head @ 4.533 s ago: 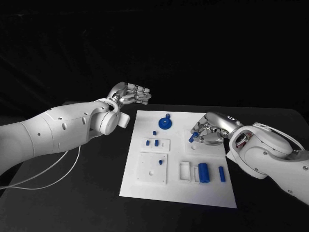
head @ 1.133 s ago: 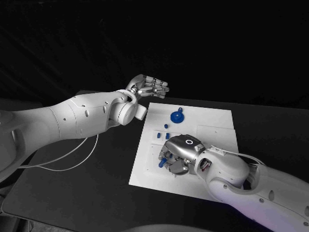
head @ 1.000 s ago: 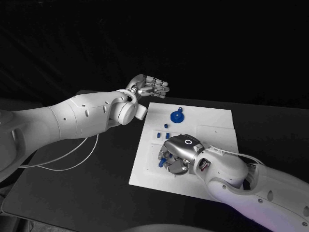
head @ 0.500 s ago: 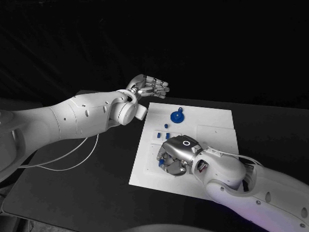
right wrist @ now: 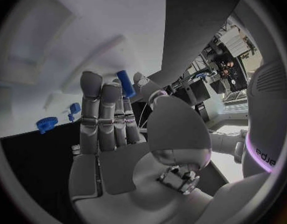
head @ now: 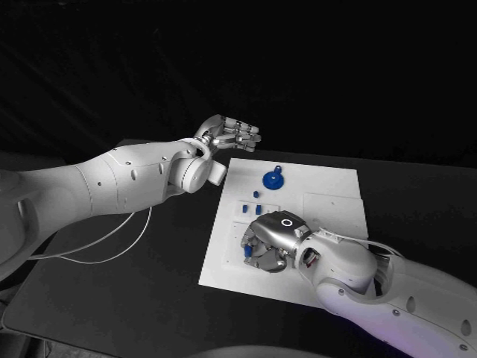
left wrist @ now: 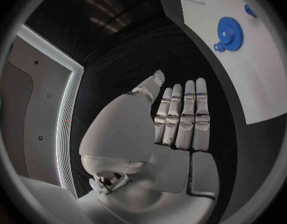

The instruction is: Assemble the parts on the task board

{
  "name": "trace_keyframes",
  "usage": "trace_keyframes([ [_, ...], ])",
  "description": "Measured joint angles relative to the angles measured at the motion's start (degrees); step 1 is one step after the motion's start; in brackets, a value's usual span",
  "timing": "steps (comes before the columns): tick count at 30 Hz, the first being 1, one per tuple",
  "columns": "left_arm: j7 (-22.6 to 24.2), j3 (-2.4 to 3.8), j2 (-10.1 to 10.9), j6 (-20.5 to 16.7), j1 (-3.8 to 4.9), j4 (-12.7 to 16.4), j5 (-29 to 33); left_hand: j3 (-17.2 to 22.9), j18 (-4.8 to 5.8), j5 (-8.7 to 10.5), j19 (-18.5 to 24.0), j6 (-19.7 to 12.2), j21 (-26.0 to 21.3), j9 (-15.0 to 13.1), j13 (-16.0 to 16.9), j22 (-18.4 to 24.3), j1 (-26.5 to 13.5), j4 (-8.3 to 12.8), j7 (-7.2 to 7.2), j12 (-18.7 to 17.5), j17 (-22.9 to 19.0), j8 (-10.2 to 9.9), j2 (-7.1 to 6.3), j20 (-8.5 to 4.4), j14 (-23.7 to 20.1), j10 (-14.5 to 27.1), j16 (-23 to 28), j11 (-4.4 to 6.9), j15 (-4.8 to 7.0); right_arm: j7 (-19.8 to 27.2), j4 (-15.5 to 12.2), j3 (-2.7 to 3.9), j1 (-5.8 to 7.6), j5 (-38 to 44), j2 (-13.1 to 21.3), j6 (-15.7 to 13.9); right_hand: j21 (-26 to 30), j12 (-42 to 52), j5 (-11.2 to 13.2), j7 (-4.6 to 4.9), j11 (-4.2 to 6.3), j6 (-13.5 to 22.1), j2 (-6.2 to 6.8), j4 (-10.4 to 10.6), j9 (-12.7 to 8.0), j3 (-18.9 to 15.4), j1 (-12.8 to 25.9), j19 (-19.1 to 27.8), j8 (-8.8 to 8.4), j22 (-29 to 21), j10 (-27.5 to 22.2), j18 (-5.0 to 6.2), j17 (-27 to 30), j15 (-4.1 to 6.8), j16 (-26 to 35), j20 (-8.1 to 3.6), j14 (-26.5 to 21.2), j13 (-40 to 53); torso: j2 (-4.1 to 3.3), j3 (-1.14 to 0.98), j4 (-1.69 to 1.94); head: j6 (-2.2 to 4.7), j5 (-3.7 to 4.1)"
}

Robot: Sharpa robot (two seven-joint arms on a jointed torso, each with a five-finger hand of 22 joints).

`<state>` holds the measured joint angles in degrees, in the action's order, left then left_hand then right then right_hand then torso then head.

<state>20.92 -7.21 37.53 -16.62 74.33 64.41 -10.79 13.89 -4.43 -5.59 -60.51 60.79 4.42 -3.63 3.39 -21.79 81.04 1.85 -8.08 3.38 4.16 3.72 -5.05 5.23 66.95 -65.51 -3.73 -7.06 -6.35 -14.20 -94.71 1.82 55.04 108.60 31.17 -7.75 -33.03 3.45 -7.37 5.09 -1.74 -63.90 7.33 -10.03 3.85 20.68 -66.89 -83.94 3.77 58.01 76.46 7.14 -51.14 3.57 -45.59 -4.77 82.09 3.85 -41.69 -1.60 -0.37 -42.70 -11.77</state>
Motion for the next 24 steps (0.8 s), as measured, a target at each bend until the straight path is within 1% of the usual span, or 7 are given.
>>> trace_keyframes([
  [2, -0.01, 0.0, 0.01, 0.01, 0.0, 0.0, 0.0, -0.03, 0.0, 0.0, 0.0, 0.0, 0.0, 0.0, 0.0, 0.13, 0.0, -0.03, 0.0, 0.0, 0.0, 0.0, 0.0, 0.0, 0.0, 0.0, 0.0, 0.0, 0.0, -0.09, 0.0, -0.01, 0.0, -0.13, 0.05, -0.23, 0.0, 0.0, 2.57, -0.18, 0.01, 0.71, 0.0, 0.38, -0.02, -0.71, 0.0, 0.0, 0.0, -0.07, -0.4, 0.31, 0.02, 0.0, 0.0, 0.0, 0.0, 0.0, 0.0, -0.02, 0.0, 0.0, 0.07],
  [5, -0.03, 0.0, 0.02, 0.01, 0.0, 0.0, 0.0, -0.03, 0.0, 0.0, 0.0, 0.0, 0.0, 0.0, 0.0, 0.14, 0.0, -0.03, 0.0, 0.0, 0.0, 0.0, 0.0, 0.0, 0.0, 0.0, 0.0, 0.0, 0.0, -0.21, -0.07, -0.01, 0.0, -0.28, 0.21, -0.67, 0.0, 0.0, 4.43, -0.53, -0.18, 2.33, 0.62, 0.98, -0.13, -3.14, 0.58, 0.0, 0.0, -0.17, -1.04, 0.58, 0.06, -0.16, 0.0, 0.0, 0.17, -0.06, 0.0, -0.02, -0.01, 0.04, 0.15],
  [12, -0.06, 0.0, 0.05, 0.03, 0.0, 0.02, -0.01, -0.03, 0.0, 0.0, 0.0, 0.0, 0.0, 0.0, 0.0, 0.13, 0.0, -0.03, 0.0, 0.0, 0.0, 0.0, 0.0, 0.0, 0.0, 0.0, 0.0, 0.0, 0.0, -0.64, -1.27, -0.02, 0.01, -0.85, 1.39, -3.05, -0.24, 0.0, 4.48, -1.29, -0.19, 5.94, 0.75, 3.67, -0.15, -10.46, -0.61, 0.0, 0.0, -0.52, -1.63, 0.75, 0.06, -0.21, 0.0, 0.0, 0.22, -0.06, 0.02, -0.03, -0.01, 0.43, 0.46],
  [15, -0.08, -0.01, 0.06, 0.03, -0.01, 0.02, -0.01, -0.02, 0.0, 0.0, 0.0, 0.0, 0.0, 0.0, 0.0, 0.13, 0.0, -0.03, 0.0, 0.0, 0.0, 0.0, 0.0, 0.0, 0.0, 0.0, 0.0, 0.0, 0.0, -0.83, -2.09, -0.01, 0.08, -1.21, 2.13, -4.2, -0.7, 0.0, 4.48, -1.59, -0.2, 7.24, 1.47, 7.0, -0.13, -14.25, -2.81, 0.0, 0.0, -0.95, -1.63, 0.76, 0.06, -0.41, 0.0, 0.0, 0.42, -0.06, 0.04, -0.03, -0.01, 0.72, 0.68],
  [17, -0.08, -0.01, 0.07, 0.04, -0.02, 0.02, -0.01, -0.02, 0.0, 0.0, 0.0, 0.0, 0.0, 0.0, 0.0, 0.13, 0.0, -0.02, 0.0, 0.0, 0.0, 0.0, 0.0, 0.0, 0.0, 0.0, 0.0, 0.0, 0.0, -0.89, -2.64, 0.12, 0.14, -1.54, 2.7, -4.89, -0.95, 0.0, 4.48, -1.53, -0.19, 7.31, 1.79, 8.91, -0.13, -15.26, -3.62, 0.0, 0.0, -1.25, -1.61, 0.76, 0.06, -0.41, 0.0, 0.0, 0.42, 0.0, 0.07, -0.02, -0.02, 0.95, 0.92],
  [20, -0.09, -0.01, 0.09, 0.05, -0.12, -0.02, -0.01, -0.02, 0.0, 0.0, 0.0, 0.0, 0.0, 0.0, 0.0, 0.13, 0.0, -0.02, 0.0, 0.0, 0.0, 0.0, 0.0, 0.0, 0.0, 0.0, 0.0, 0.0, 0.0, -0.9, -3.64, 1.05, 0.21, -2.44, 3.99, -6.04, -1.11, 0.27, 4.48, -1.41, 0.29, 7.43, 1.79, 9.56, -0.13, -15.51, -3.62, 0.0, 0.0, -1.27, -0.84, 0.76, 0.05, -0.2, 0.0, 0.0, 0.63, 0.16, 0.12, 0.01, -0.03, 1.39, 1.36],
  [24, -0.09, -0.01, 0.16, 0.08, -0.3, -0.13, -0.02, -0.02, 0.0, 0.0, 0.0, 0.0, 0.0, 0.0, 0.0, 0.37, 0.0, -0.02, 0.0, 0.0, 0.0, 0.0, 0.0, 0.0, 0.0, 0.0, 0.0, 0.0, 0.0, -0.51, -4.8, 3.29, 0.39, -4.65, 6.25, -7.84, -1.38, 0.66, 4.48, 0.22, 0.33, 6.52, 0.89, 10.5, -0.07, -14.55, -4.52, 0.0, 0.0, -1.49, 0.82, 0.76, 0.01, -0.2, 0.23, 0.0, 0.63, 0.4, 0.21, 0.01, -0.07, 2.14, 2.07],
])
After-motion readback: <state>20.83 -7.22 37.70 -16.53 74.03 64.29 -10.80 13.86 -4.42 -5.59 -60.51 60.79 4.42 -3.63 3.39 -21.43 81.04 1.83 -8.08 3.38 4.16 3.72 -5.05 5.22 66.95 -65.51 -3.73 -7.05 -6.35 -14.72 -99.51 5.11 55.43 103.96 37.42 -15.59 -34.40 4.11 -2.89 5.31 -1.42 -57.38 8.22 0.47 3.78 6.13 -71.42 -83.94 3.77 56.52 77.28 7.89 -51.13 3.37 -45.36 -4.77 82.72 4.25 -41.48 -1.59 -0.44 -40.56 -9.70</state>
